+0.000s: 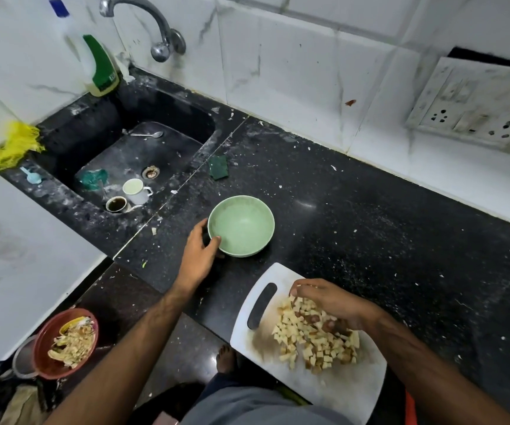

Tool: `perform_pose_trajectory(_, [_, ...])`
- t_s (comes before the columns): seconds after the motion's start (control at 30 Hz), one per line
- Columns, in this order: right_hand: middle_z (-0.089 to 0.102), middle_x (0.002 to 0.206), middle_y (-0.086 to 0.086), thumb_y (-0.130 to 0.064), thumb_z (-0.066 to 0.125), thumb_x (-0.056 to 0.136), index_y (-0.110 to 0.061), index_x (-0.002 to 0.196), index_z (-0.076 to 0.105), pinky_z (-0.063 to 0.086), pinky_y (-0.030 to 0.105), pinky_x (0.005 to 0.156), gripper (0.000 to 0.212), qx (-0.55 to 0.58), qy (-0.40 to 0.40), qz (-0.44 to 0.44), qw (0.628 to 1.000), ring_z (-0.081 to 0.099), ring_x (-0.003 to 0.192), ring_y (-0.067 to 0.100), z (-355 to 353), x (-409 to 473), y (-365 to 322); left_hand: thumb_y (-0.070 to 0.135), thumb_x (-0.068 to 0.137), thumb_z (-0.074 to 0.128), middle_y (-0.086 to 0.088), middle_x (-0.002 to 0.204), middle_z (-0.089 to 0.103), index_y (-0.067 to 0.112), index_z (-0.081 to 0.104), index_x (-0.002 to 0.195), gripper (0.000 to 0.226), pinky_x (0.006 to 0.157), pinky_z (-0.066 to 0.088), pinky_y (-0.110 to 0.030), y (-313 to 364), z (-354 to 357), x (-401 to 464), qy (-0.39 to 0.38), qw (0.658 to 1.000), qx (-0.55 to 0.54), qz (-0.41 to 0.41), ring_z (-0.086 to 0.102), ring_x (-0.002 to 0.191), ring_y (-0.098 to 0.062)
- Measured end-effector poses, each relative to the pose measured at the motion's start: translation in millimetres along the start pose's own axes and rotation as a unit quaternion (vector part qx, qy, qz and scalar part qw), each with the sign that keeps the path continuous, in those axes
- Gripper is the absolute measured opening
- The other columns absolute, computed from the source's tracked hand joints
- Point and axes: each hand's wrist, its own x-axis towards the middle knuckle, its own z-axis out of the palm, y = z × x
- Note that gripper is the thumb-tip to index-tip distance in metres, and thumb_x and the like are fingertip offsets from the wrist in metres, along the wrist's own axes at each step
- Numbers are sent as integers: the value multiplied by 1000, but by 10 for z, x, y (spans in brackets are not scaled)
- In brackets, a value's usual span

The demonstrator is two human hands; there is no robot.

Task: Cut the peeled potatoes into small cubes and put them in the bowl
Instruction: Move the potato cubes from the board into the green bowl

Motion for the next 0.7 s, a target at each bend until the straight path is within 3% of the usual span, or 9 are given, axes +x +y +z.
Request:
perform_pose_trajectory(0.03, [61, 84, 0, -45, 64, 82, -27, 84, 63, 26, 35, 66, 18, 12, 5, 7, 1000, 48, 82, 25, 10, 5, -16, 9, 99, 55, -4, 131, 59, 19, 46, 141, 44, 62, 54, -19, -18, 6, 31, -14, 1000, -6, -7, 73, 75, -8])
perform_pose_trajectory(0.17, [63, 85, -1, -43, 64, 83, -27, 89, 65, 27, 21, 51, 17, 64, 29, 79, 994, 50, 63, 14, -5, 2, -110, 10, 92, 55, 3, 125, 64, 34, 50, 130, 45, 81, 59, -46, -44, 17, 31, -39, 999, -1, -5, 68, 94, -21])
perform_pose_trajectory(0.3, [59, 87, 1, -42, 62, 84, -24, 89, 65, 26, 17, 42, 19, 71, 30, 98, 992, 47, 57, 12, -26, -17, -170, 2, 95, 56, 3, 119, 65, 28, 51, 135, 48, 66, 59, -33, -2, 170, -40, -96, 995, -23, 19, 65, 81, -10])
perform_pose_trajectory(0.4, [61, 90, 0, -45, 62, 84, -25, 95, 67, 26, 17, 43, 23, 55, 40, 121, 990, 47, 55, 10, 11, -42, -152, 1, 95, 56, 5, 125, 62, 31, 50, 132, 48, 59, 55, -22, 75, 315, 1, -137, 989, -35, 47, 64, 93, -14])
perform_pose_trajectory(0.57, [64, 83, 2, -36, 60, 92, -17, 95, 66, 28, 15, 36, 21, 140, 36, 117, 982, 52, 47, 9, 28, -155, -131, 13, 98, 62, 5, 129, 60, 37, 48, 133, 45, 60, 60, -32, 165, 527, 111, -197, 978, -25, 57, 66, 98, -20])
perform_pose_trajectory(0.7, [58, 83, 9, -31, 62, 91, -12, 96, 59, 20, 13, 35, 20, 249, 14, 115, 961, 44, 48, 12, -64, -216, -124, 18, 99, 63, 6, 129, 60, 38, 47, 134, 43, 64, 61, -36, 175, 625, 114, -220, 973, -31, 60, 70, 86, -15])
